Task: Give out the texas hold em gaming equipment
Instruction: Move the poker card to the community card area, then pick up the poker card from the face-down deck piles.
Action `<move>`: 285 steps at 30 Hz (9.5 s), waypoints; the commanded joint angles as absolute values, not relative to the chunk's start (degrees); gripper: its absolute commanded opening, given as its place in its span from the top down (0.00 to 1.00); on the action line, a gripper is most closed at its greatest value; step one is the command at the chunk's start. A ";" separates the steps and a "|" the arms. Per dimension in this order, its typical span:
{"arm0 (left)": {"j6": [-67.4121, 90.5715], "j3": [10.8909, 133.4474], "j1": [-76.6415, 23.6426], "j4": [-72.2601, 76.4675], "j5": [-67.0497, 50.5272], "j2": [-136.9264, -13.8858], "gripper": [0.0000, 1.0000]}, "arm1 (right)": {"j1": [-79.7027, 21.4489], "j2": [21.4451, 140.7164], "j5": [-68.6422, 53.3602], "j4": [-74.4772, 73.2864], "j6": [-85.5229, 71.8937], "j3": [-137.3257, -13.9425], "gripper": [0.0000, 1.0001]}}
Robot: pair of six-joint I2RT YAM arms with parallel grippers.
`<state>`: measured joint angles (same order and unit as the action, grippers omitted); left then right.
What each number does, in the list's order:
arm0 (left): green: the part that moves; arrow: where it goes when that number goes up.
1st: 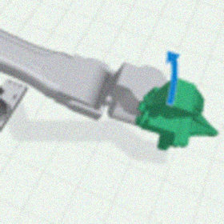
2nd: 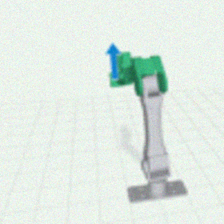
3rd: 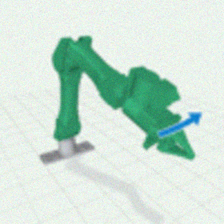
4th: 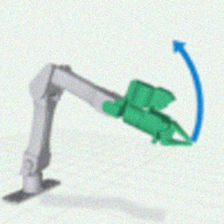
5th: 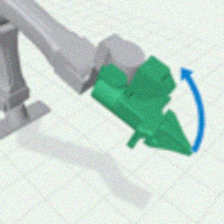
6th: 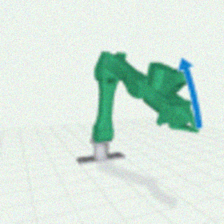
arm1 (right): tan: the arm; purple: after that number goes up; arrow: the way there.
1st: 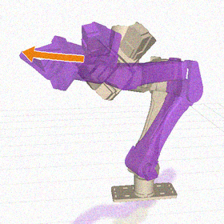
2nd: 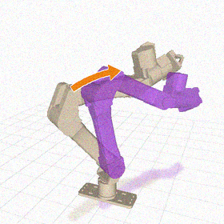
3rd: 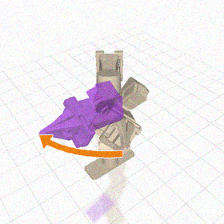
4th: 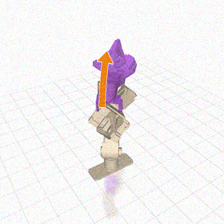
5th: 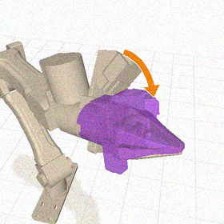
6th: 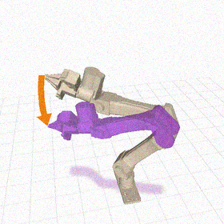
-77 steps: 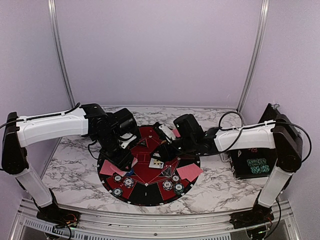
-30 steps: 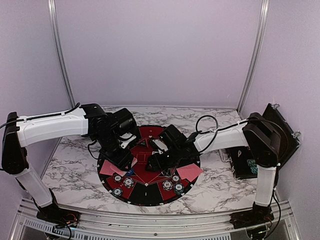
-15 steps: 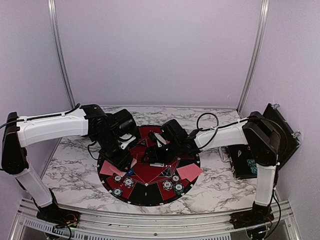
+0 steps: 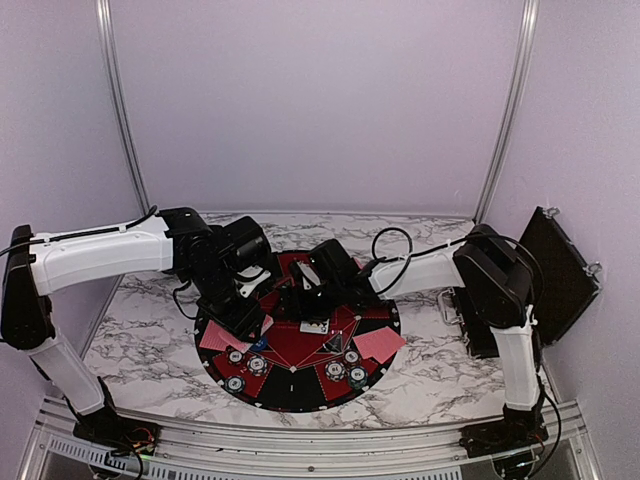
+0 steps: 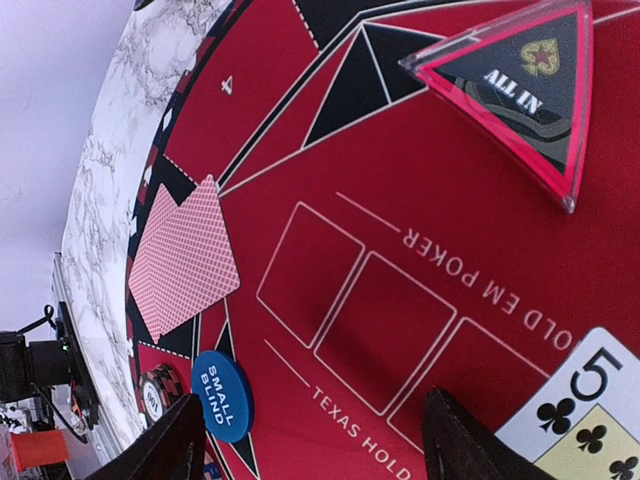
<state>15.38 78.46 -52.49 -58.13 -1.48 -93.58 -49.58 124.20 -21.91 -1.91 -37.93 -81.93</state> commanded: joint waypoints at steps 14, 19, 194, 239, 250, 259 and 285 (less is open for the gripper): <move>14.86 79.02 -52.07 -57.83 -1.58 -92.53 0.48 | -47.26 120.97 -20.80 -4.73 -33.97 -76.12 0.28; 14.86 79.14 -52.10 -57.83 -1.67 -92.68 0.48 | -46.66 120.33 -20.78 -5.20 -33.23 -74.87 0.27; 14.36 84.64 -53.69 -59.85 -1.66 -95.99 0.48 | -48.55 118.56 -41.87 24.82 -54.35 -66.18 0.45; 14.66 84.38 -53.64 -59.85 -1.76 -95.85 0.48 | -47.48 115.96 -42.85 27.69 -56.03 -64.71 0.49; 14.53 84.29 -53.67 -59.85 -1.76 -96.03 0.48 | -47.31 113.94 -42.91 27.72 -56.21 -64.69 0.50; 14.57 83.94 -53.68 -59.85 -1.69 -96.05 0.48 | -46.80 109.90 -43.25 28.92 -57.00 -63.81 0.50; 14.29 84.81 -53.62 -59.86 -1.93 -96.93 0.48 | -48.59 108.00 -44.47 30.01 -58.79 -61.46 0.70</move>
